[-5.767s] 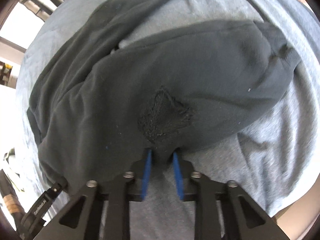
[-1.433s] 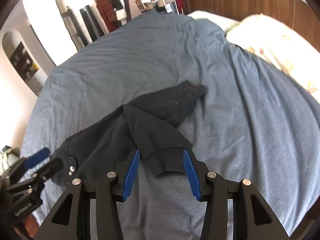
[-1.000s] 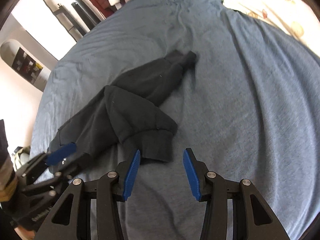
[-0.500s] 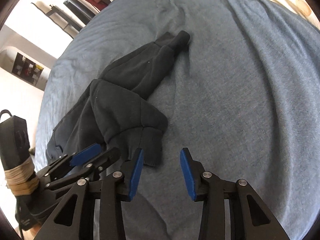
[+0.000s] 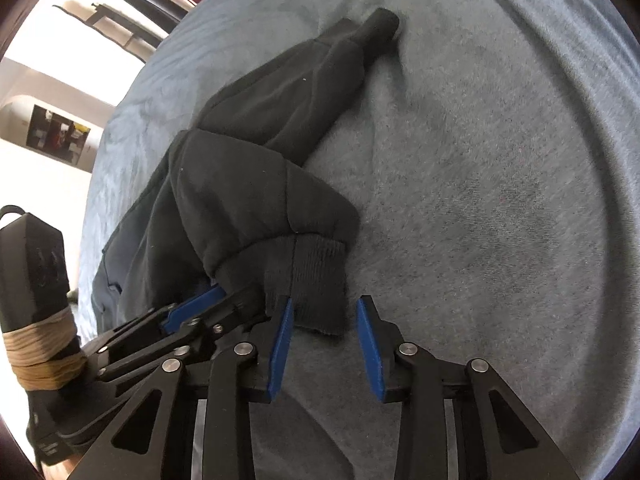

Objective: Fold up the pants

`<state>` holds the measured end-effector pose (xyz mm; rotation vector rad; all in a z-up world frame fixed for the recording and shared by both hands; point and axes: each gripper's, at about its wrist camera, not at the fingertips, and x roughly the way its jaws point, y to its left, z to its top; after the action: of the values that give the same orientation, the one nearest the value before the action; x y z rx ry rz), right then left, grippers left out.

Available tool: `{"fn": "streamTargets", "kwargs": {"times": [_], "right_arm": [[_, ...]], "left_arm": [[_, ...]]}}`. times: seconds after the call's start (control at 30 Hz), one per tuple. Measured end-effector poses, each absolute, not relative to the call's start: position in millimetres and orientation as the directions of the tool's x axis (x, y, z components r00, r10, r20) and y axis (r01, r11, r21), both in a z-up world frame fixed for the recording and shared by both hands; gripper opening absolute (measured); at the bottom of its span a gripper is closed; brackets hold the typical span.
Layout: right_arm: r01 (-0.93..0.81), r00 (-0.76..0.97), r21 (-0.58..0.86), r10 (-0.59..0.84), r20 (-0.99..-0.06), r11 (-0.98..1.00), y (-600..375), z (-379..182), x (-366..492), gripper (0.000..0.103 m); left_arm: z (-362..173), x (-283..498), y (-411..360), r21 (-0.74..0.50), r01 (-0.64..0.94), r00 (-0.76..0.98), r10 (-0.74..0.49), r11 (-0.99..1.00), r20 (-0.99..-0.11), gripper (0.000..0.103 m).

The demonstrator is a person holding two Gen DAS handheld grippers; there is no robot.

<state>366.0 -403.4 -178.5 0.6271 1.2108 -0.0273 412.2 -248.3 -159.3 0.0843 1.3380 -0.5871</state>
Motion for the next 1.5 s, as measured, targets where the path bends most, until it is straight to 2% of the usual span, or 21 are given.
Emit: {"fn": "streamTargets", "kwargs": {"times": [0.03, 0.1, 0.2, 0.37, 0.47, 0.6, 0.8, 1.03, 1.5], "right_arm": [[0.348, 0.373, 0.440, 0.309, -0.875, 0.828, -404, -180, 366, 0.035], [0.354, 0.368, 0.451, 0.322, -0.872, 0.819, -406, -184, 367, 0.023], [0.349, 0.363, 0.447, 0.321, -0.875, 0.823, -406, -185, 367, 0.015], [0.340, 0.376, 0.448, 0.317, -0.871, 0.827, -410, -176, 364, 0.009], [0.323, 0.410, 0.439, 0.294, -0.863, 0.838, -411, -159, 363, 0.009], [0.341, 0.482, 0.495, 0.304, -0.822, 0.799, -425, -132, 365, 0.008], [0.344, 0.594, 0.543, 0.270, -0.758, 0.766, -446, -99, 381, 0.008], [0.369, 0.638, 0.540, 0.215, -0.739, 0.756, -470, -91, 417, 0.008], [0.454, 0.640, 0.533, 0.155, -0.753, 0.714, -520, -119, 469, 0.008]], "left_arm": [[-159, 412, -248, -0.273, 0.446, 0.107, -0.354, 0.852, -0.929, 0.017], [-156, 412, -244, -0.286, 0.444, 0.101, -0.365, 0.849, -0.926, 0.015], [-156, 414, -244, -0.299, 0.445, 0.093, -0.376, 0.844, -0.922, 0.012], [-136, 416, -248, -0.305, 0.480, 0.118, -0.405, 0.823, -0.907, 0.011], [-115, 418, -251, -0.321, 0.489, 0.146, -0.438, 0.812, -0.887, 0.011], [-83, 427, -258, -0.323, 0.523, 0.206, -0.485, 0.788, -0.850, 0.011], [-51, 458, -282, -0.266, 0.594, 0.287, -0.509, 0.759, -0.812, 0.011], [-59, 503, -316, -0.266, 0.634, 0.251, -0.518, 0.726, -0.818, 0.011], [-100, 564, -377, -0.241, 0.698, 0.162, -0.476, 0.675, -0.864, 0.011]]}}
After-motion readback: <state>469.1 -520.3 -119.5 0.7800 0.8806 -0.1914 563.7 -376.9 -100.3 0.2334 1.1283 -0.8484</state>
